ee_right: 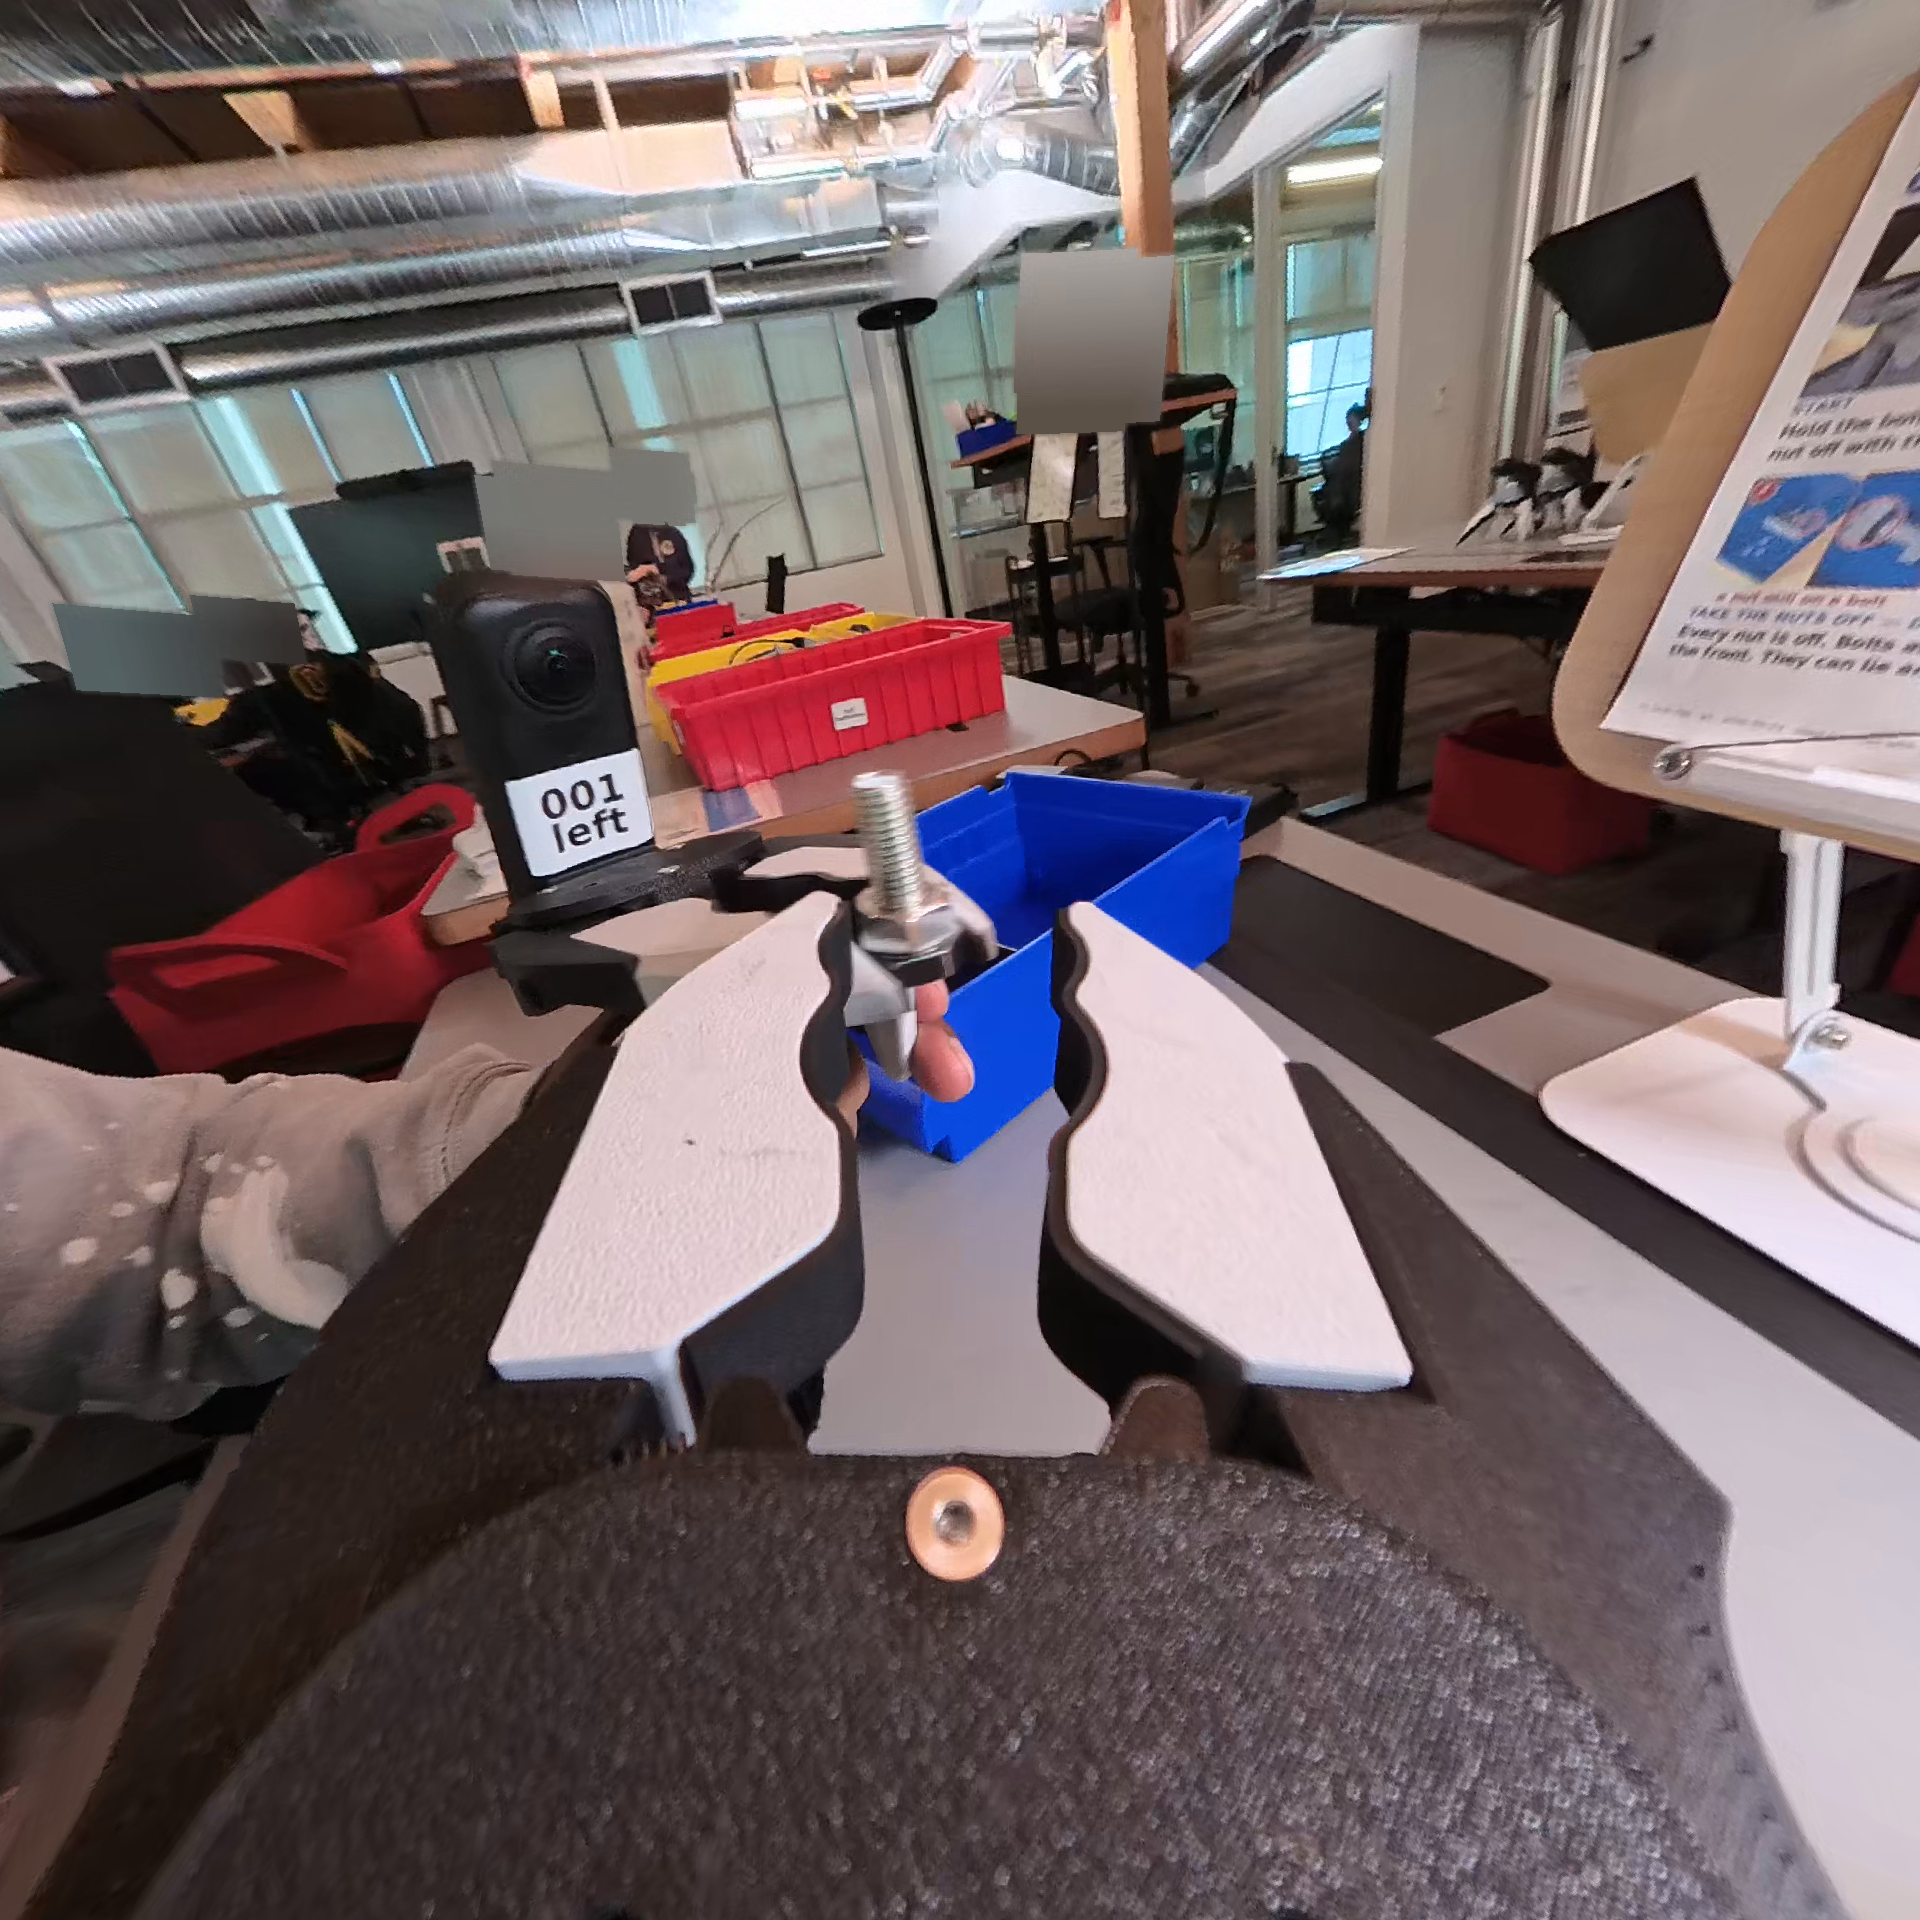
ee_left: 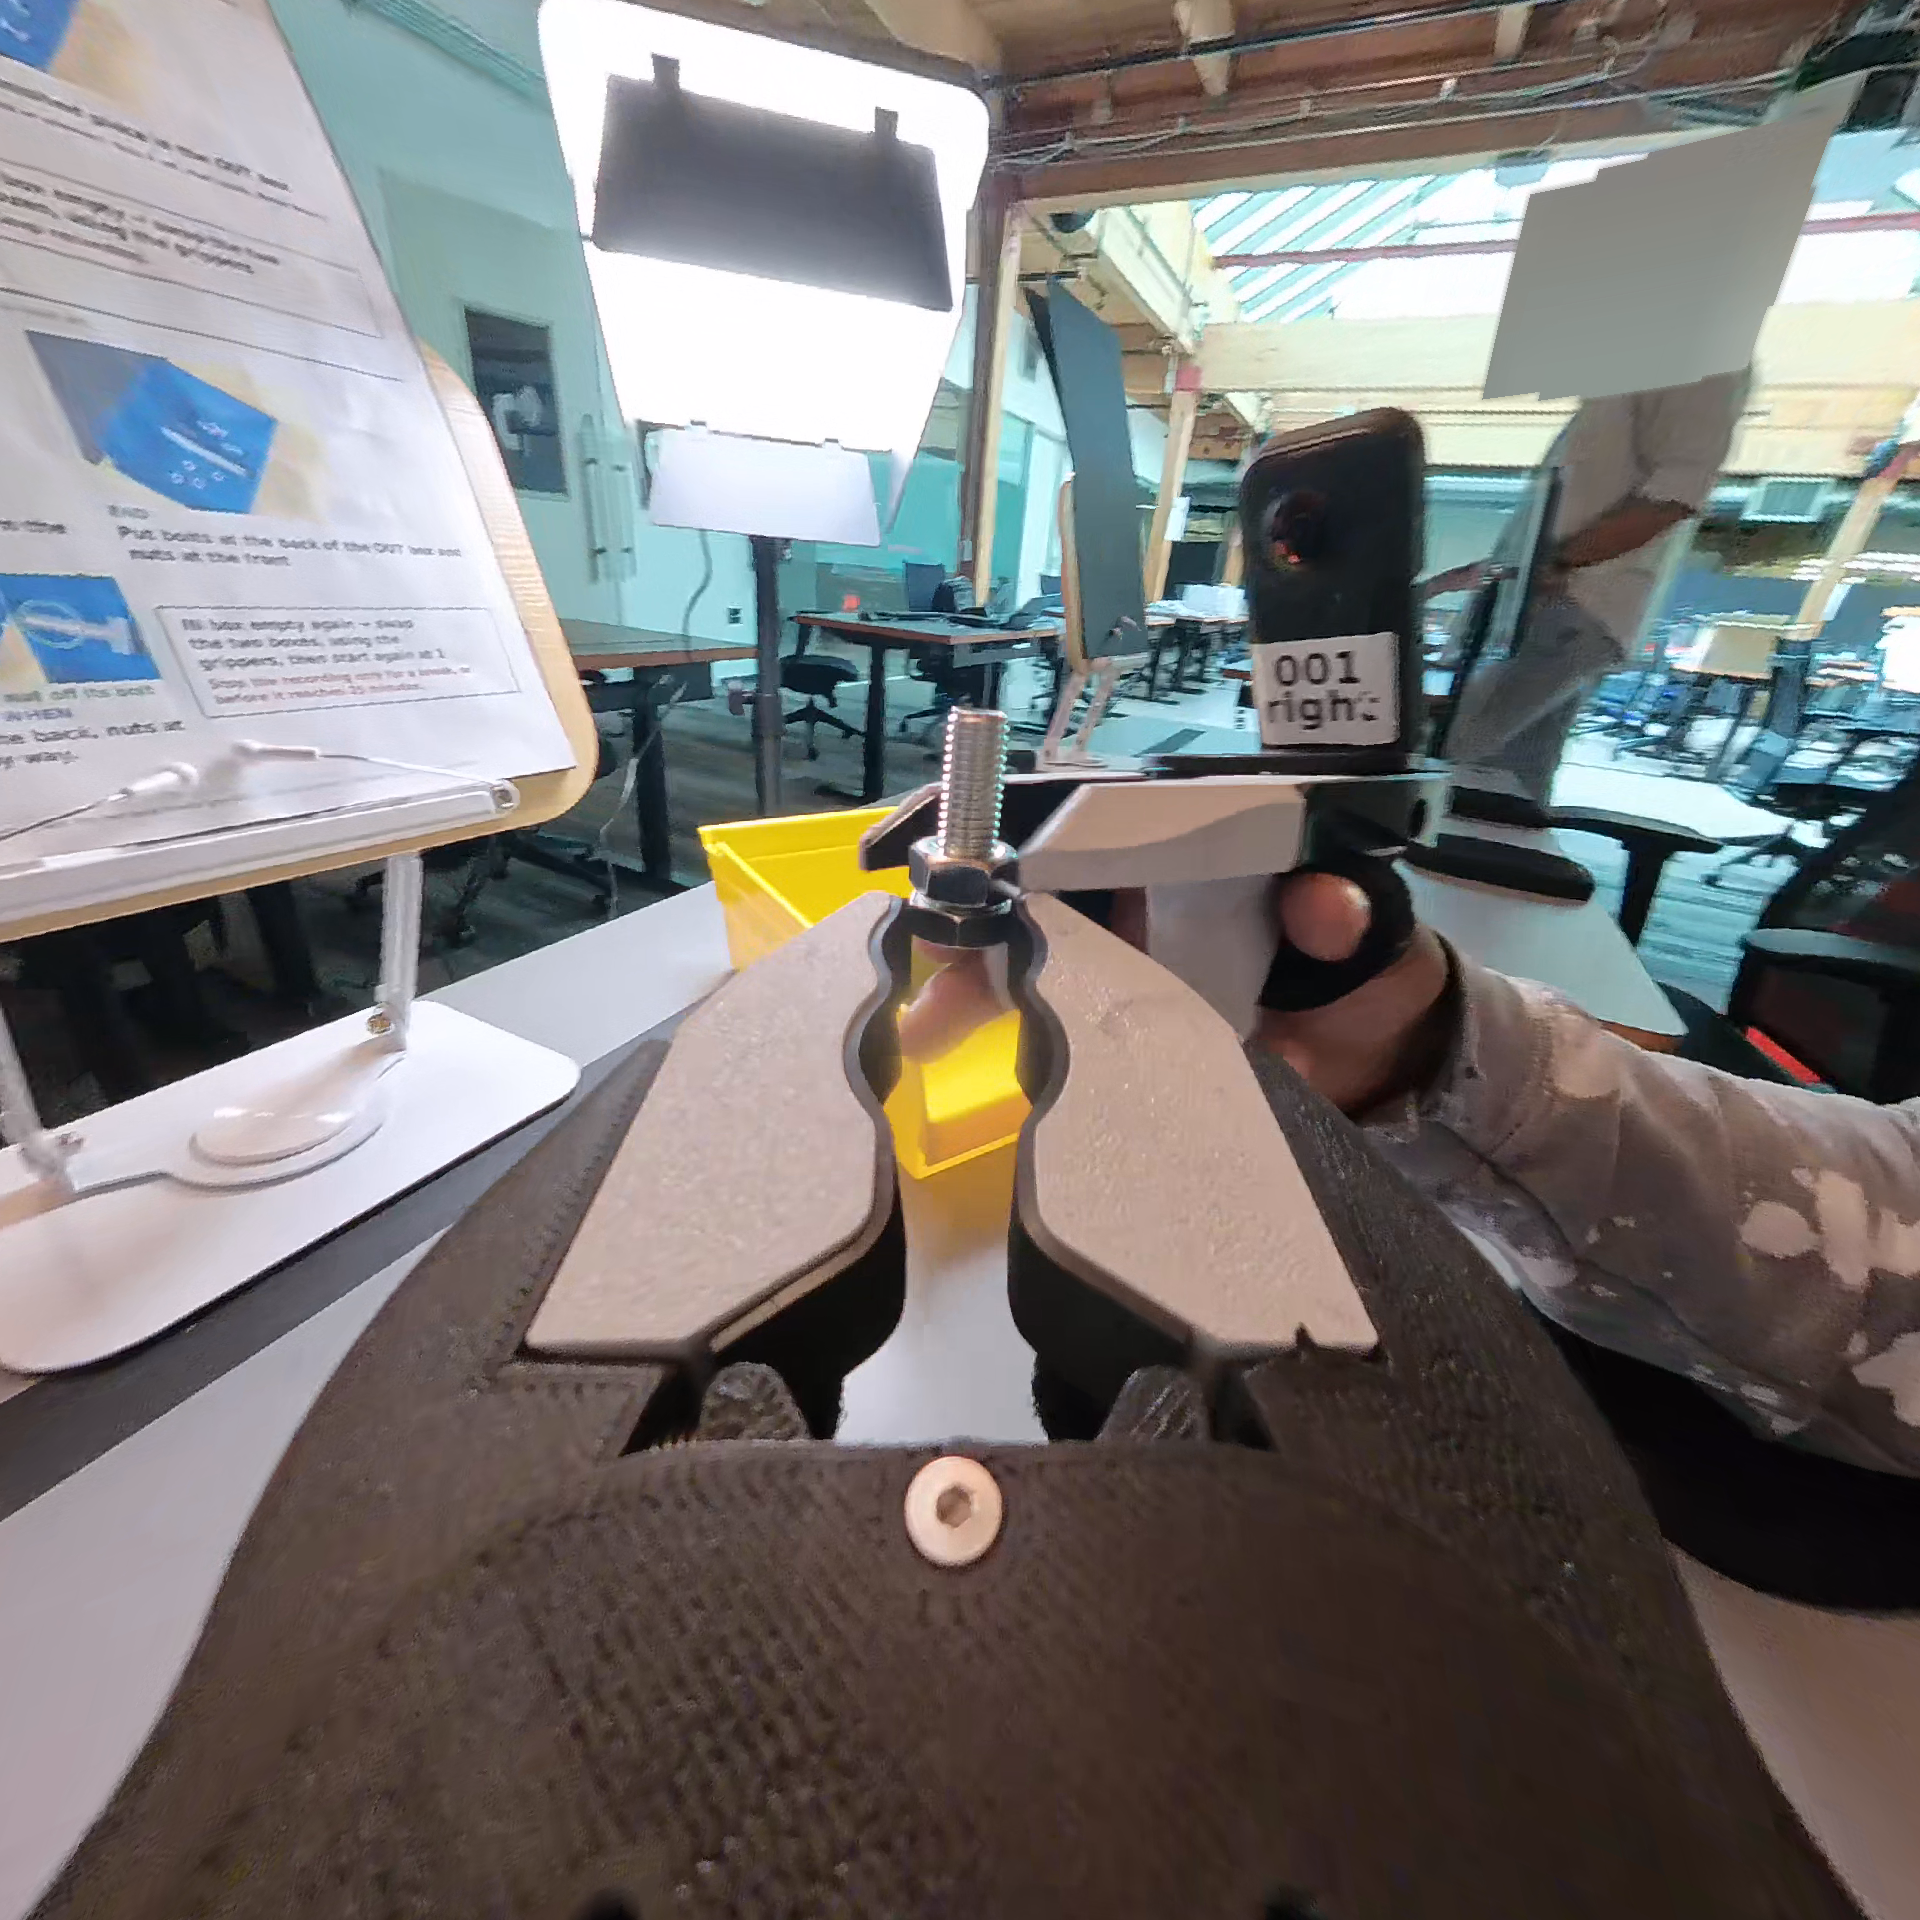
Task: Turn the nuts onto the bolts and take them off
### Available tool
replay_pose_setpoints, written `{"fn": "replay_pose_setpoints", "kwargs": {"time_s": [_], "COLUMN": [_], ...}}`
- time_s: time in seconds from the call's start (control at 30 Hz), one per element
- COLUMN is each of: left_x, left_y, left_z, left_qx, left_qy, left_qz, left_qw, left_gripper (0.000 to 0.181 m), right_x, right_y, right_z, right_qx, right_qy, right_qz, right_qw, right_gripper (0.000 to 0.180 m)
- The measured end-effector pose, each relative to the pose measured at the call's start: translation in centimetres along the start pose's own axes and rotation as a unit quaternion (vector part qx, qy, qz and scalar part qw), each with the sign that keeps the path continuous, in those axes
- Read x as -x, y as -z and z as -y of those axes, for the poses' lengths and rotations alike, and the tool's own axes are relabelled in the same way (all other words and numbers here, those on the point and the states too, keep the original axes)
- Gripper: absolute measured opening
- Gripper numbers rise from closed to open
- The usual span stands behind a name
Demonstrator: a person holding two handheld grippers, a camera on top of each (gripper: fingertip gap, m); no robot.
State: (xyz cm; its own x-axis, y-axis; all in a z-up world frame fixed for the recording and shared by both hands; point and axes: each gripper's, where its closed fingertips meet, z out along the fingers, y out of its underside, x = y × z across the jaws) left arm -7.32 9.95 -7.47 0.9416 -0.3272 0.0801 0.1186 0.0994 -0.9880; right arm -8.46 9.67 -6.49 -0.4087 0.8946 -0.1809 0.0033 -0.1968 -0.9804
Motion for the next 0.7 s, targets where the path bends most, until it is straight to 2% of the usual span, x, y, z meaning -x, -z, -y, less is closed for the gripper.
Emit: {"fn": "replay_pose_setpoints", "kwargs": {"time_s": [0.1, 0.13, 0.2, 0.4, 0.53, 0.57, 0.6, 0.63, 0.7], "left_x": [-0.6, -0.9, -1.1, -1.4, -1.7, -1.6, -1.5, -1.4, -1.2], "left_y": [0.1, 0.3, 0.6, 0.3, 0.1, 0.2, 0.4, 0.6, 0.6], "left_z": [0.5, 0.9, 1.6, 1.1, 0.9, 1.0, 1.3, 1.6, 1.6], "left_qx": [-0.016, -0.029, -0.040, -0.028, -0.021, -0.025, -0.036, -0.038, -0.035], "left_qy": [0.020, 0.028, 0.036, 0.032, 0.025, 0.028, 0.033, 0.038, 0.025], "left_qz": [-0.024, -0.045, -0.056, -0.056, -0.059, -0.058, -0.065, -0.065, -0.055], "left_qw": [0.999, 0.998, 0.997, 0.998, 0.998, 0.998, 0.997, 0.996, 0.998], "left_gripper": [0.018, 0.018, 0.018, 0.018, 0.018, 0.018, 0.018, 0.018, 0.018], "right_x": [-0.3, -1.8, -2.8, 1.3, 1.3, 1.0, -0.1, -0.7, -0.4], "right_y": [0.8, 1.4, 2.5, 1.5, 1.0, 1.2, 1.6, 2.0, 2.1], "right_z": [0.4, 0.7, 1.5, 1.6, 0.9, 1.1, 1.5, 1.9, 2.0], "right_qx": [0.006, 0.002, -0.017, -0.005, 0.013, 0.013, 0.004, -0.006, -0.005], "right_qy": [-0.014, -0.009, 0.012, 0.023, 0.045, 0.041, 0.039, 0.046, 0.043], "right_qz": [0.015, -0.029, -0.050, 0.041, 0.027, 0.023, -0.009, -0.028, -0.014], "right_qw": [1.000, 1.000, 0.999, 0.999, 0.999, 0.999, 0.999, 0.999, 0.999], "right_gripper": [0.034, 0.014, 0.014, 0.033, 0.036, 0.031, 0.014, 0.015, 0.023]}}
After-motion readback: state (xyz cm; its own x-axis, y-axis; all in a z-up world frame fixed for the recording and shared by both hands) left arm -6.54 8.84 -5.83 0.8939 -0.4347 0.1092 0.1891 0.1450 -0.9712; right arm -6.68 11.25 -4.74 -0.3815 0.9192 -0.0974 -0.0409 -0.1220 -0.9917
